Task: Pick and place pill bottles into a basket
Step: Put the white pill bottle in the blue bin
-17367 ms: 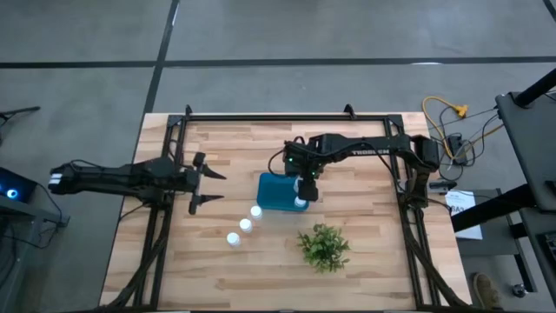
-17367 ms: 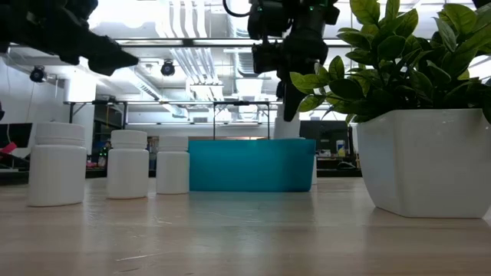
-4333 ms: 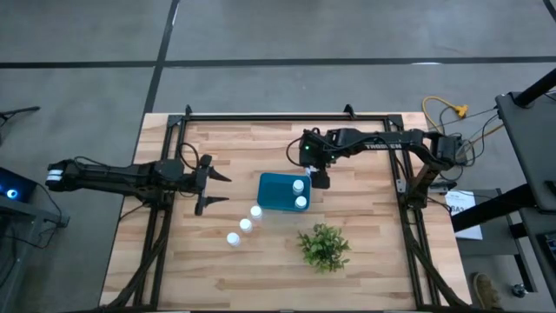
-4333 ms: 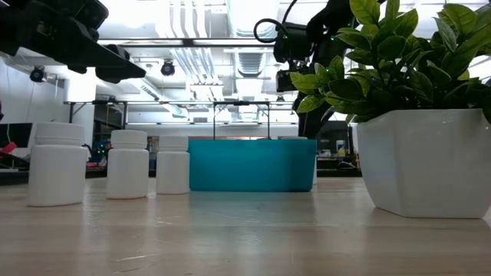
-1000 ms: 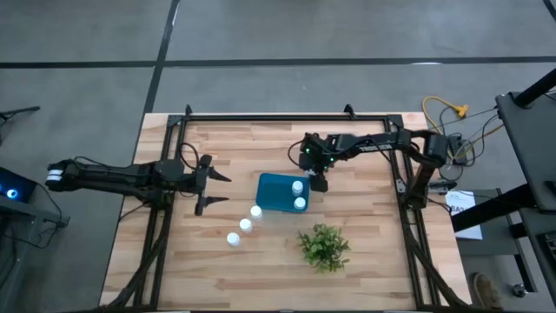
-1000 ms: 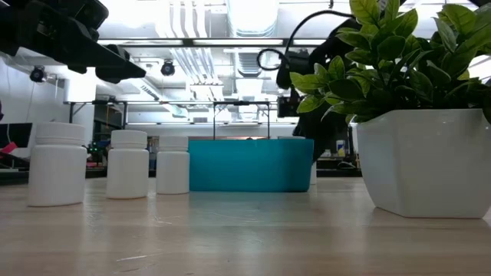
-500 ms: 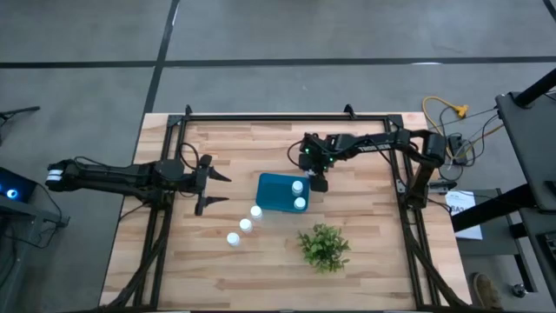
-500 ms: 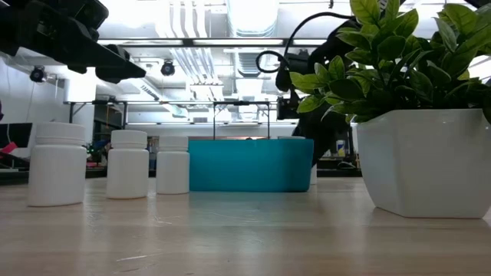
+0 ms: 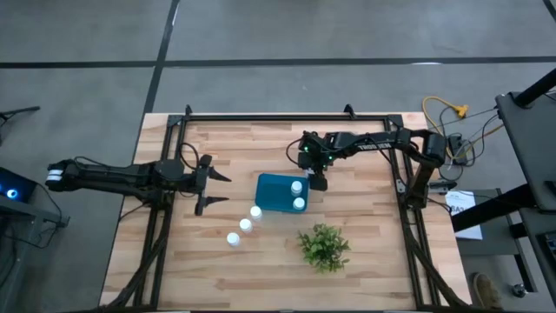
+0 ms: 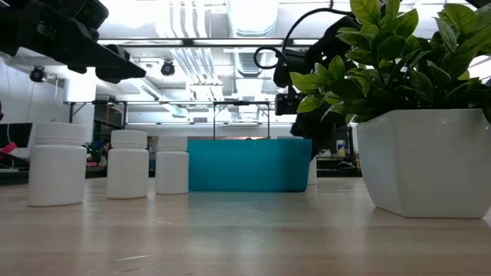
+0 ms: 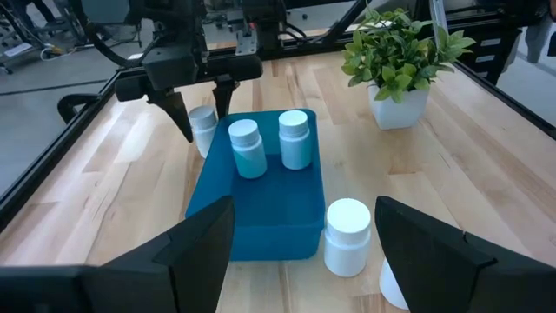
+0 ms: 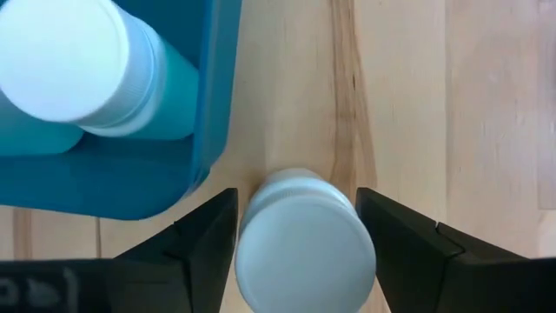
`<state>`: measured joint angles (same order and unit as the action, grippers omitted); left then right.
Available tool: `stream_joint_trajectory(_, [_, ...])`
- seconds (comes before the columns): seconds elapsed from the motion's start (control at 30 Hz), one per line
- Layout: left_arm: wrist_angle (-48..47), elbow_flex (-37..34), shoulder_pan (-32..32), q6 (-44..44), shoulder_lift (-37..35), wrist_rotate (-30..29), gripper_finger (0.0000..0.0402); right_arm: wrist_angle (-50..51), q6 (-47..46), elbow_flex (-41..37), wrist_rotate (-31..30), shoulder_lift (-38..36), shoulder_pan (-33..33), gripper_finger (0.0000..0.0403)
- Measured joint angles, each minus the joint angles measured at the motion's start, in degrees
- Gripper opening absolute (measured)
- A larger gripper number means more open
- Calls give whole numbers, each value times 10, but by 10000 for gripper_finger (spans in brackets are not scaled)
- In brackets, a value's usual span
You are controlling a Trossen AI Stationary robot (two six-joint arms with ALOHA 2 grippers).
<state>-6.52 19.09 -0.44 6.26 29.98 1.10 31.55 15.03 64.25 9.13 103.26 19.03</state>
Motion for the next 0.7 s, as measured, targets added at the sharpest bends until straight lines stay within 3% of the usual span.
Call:
stream_joint_trajectory(0.33, [0, 0, 0, 0, 0, 0, 261, -1, 2, 0, 0, 0, 0, 220])
stream_joint_trajectory(0.53, [0, 0, 0, 0, 0, 0, 261, -1, 7, 0, 0, 0, 0, 165])
stream_joint_trajectory(0.7, [0, 0, 0, 0, 0, 0, 261, 2, 17, 1, 1, 0, 0, 163])
